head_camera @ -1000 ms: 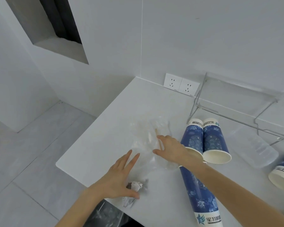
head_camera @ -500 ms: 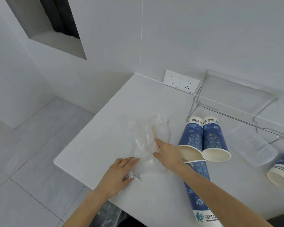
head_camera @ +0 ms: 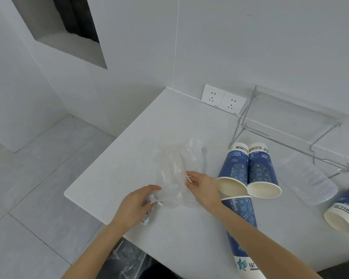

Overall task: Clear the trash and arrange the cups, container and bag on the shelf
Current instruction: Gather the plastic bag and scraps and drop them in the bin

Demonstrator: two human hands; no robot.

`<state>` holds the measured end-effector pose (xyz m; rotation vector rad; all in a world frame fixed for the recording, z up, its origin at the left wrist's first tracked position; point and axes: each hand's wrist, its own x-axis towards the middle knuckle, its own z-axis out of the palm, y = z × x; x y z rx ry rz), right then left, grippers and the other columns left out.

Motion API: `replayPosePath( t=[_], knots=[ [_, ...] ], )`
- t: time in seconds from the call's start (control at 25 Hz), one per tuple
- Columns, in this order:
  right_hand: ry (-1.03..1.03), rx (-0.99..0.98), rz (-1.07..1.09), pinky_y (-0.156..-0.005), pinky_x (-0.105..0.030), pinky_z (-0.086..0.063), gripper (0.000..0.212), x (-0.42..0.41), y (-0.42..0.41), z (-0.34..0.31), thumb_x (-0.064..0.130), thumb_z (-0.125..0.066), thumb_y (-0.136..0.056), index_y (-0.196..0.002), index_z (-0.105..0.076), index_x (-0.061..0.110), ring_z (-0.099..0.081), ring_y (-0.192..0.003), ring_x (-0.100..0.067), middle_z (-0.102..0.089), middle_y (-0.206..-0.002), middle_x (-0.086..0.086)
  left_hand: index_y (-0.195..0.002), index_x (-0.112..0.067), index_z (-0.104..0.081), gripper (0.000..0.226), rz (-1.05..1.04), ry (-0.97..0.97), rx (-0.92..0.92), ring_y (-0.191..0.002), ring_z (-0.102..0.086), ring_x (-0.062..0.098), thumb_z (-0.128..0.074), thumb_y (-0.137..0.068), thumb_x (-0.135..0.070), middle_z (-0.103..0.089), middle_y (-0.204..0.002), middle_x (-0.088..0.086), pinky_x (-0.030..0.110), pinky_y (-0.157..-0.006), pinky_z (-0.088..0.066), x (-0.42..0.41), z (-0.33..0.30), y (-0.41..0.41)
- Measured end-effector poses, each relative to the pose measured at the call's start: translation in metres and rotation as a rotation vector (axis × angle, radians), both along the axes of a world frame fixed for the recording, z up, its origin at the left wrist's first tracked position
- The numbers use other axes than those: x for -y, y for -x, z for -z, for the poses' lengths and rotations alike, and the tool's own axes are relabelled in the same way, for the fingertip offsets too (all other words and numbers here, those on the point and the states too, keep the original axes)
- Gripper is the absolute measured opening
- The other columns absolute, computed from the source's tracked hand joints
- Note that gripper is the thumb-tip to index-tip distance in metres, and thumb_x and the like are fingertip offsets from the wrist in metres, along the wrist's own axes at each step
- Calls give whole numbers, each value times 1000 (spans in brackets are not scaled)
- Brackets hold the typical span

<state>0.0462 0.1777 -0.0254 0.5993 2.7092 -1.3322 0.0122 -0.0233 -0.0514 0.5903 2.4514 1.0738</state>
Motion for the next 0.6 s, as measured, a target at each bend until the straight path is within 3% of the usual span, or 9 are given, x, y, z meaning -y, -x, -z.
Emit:
replayPosePath(
  t=[0.12, 0.2, 0.28, 0.36, 0.4, 0.48, 0.6],
  knots=[
    [76, -52, 5, -76, -18, -49, 25, 9, -4, -7, 12, -58, -83, -105, -67, 21, -68, -88, -21, -75, -93, -8, -94, -40, -47, 41, -163, -52, 22, -35, -45, 6, -47, -82, -1, -56, -40, -10, 21, -50, -46, 7, -11, -9],
    [81, -109, -9, -70, -17, -47, 22, 14, -7, -12, 13, -58, -83, -101, -68, 21, -67, -84, -23, -75, -90, -12, -87, -41, -46, 41, -268, -96, 47, -35, -44, 8, -49, -81, 0, -53, -40, -6, 23, -50, -46, 9, -19, -21],
    [87, -136, -42, -68, -10, -44, 22, 18, -11, -17, 14, -59, -84, -103, -68, 19, -67, -82, -20, -75, -92, -12, -83, -41, -48, 41, -361, -180, 79, -32, -45, 8, -52, -81, 0, -55, -41, -5, 14, -41, -43, 9, -28, -35],
    [122, -130, -87, -63, 3, -40, 24, 25, -19, -20, 16, -58, -85, -107, -66, 20, -63, -79, -9, -74, -95, -7, -82, -41, -49, 41, -432, -203, 55, -36, -50, 6, -53, -80, 0, -59, -51, -6, 6, -40, -39, 15, -33, -54],
    [132, -131, -108, -62, 7, -38, 24, 29, -22, -21, 17, -58, -85, -108, -66, 20, -61, -78, -6, -74, -96, -6, -83, -40, -50, 41, -463, -211, 54, -40, -53, 4, -53, -80, 0, -61, -60, 3, 5, -41, -38, 18, -36, -62],
    [148, -137, -142, -61, 9, -36, 25, 35, -30, -20, 16, -58, -85, -109, -65, 19, -58, -76, -5, -73, -96, -5, -85, -39, -52, 38, -505, -222, 81, -48, -56, 2, -54, -81, -1, -63, -72, 16, 5, -43, -40, 26, -39, -79],
    [173, -141, -223, -62, 8, -38, 24, 48, -43, -22, 15, -58, -86, -109, -65, 17, -58, -76, -5, -73, -97, -6, -83, -43, -55, 38, -593, -208, 80, -52, -56, 0, -59, -78, -5, -63, -72, 16, 4, -46, -41, 41, -41, -107]
  ],
)
